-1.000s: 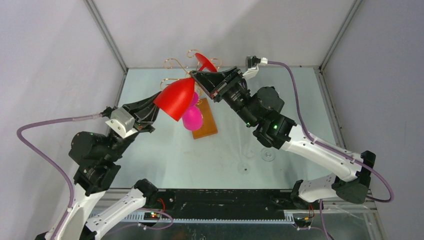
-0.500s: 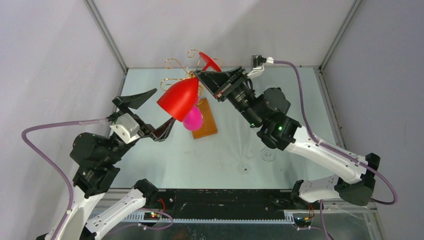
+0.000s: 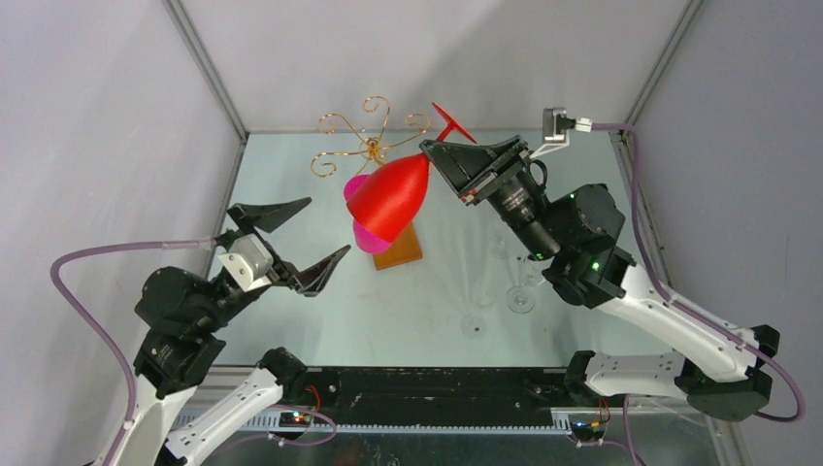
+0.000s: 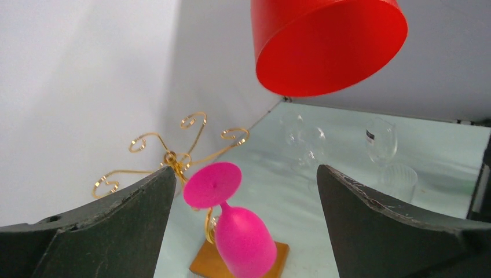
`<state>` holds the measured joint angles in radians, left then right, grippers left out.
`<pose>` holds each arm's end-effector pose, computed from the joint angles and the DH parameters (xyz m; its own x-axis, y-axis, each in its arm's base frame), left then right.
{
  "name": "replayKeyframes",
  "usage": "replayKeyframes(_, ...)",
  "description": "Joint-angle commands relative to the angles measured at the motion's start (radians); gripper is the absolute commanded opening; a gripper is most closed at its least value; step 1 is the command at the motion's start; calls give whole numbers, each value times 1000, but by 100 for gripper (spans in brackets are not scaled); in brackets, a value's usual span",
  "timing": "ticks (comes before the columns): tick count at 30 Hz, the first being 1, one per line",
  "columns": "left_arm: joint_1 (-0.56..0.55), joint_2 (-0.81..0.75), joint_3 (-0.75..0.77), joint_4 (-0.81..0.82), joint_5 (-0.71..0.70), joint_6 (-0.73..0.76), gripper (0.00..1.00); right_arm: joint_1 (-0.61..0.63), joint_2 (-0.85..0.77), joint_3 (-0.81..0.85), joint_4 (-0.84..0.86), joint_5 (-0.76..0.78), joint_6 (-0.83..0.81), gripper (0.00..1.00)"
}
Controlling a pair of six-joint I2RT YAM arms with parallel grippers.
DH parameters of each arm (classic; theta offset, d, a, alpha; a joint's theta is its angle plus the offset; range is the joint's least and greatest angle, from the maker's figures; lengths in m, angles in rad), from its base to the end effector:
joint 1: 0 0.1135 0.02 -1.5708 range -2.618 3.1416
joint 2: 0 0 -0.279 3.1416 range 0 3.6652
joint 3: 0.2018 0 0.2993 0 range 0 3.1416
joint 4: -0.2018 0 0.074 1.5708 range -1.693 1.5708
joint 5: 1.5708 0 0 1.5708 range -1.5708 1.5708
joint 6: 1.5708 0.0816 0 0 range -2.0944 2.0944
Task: Place the wine glass upside down on the wine glass rack
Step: Turn the wine glass upside down at the wine rack.
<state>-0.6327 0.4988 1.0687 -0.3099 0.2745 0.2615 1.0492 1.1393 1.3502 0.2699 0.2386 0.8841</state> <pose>0.0973 -0.0988 0.4949 0.4020 0.0138 -0.9155 0.7003 0.6395 0.3172 0.1729 0.2621 0.5579 -0.4247 0.7691 -0.4776 -0.6461 0.1120 0.7550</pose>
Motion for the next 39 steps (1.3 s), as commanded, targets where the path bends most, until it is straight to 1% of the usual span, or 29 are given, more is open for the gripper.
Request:
replayKeyframes(1,-5,-49,-38,-71,21,-82,100,-4,-69,-28,-81,-20,-142,0)
replayKeyframes(4,-4,-89,-68,-93,-13,-145,100,-4,-104,-52,-142,-48,-183,0)
replayKeyframes(11,-5,-126,-81,-217,-135,-282,100,-5,-166,-127,-191,-138,-305,0)
replayKeyframes(16,-5,-129,-77,-285,-234,-462,100,-5,-176,-141,-258,-214,-370,0)
replayKeyframes(18,-5,-113,-65,-329,-254,-531,100,-5,-177,-154,-264,-278,-401,0)
replayKeyframes(19,-5,-106,-50,-365,-259,-572,100,-2,-177,-162,-259,-317,-411,0)
replayKeyframes(24,-4,-44,-4,-537,-310,-737,100,22,-182,-228,-229,-406,-502,0)
replayKeyframes(27,-5,-24,5,-584,-286,-804,100,49,-193,-280,-177,-434,-544,0)
replayKeyframes(29,-5,-20,1,-595,-241,-838,100,72,-202,-317,-150,-434,-587,0)
replayKeyframes(36,-4,-6,-55,-569,-85,-959,100,133,-220,-416,-109,-410,-694,0)
replayKeyframes(39,-3,8,-80,-549,-4,-1043,100,156,-241,-475,-75,-384,-745,0)
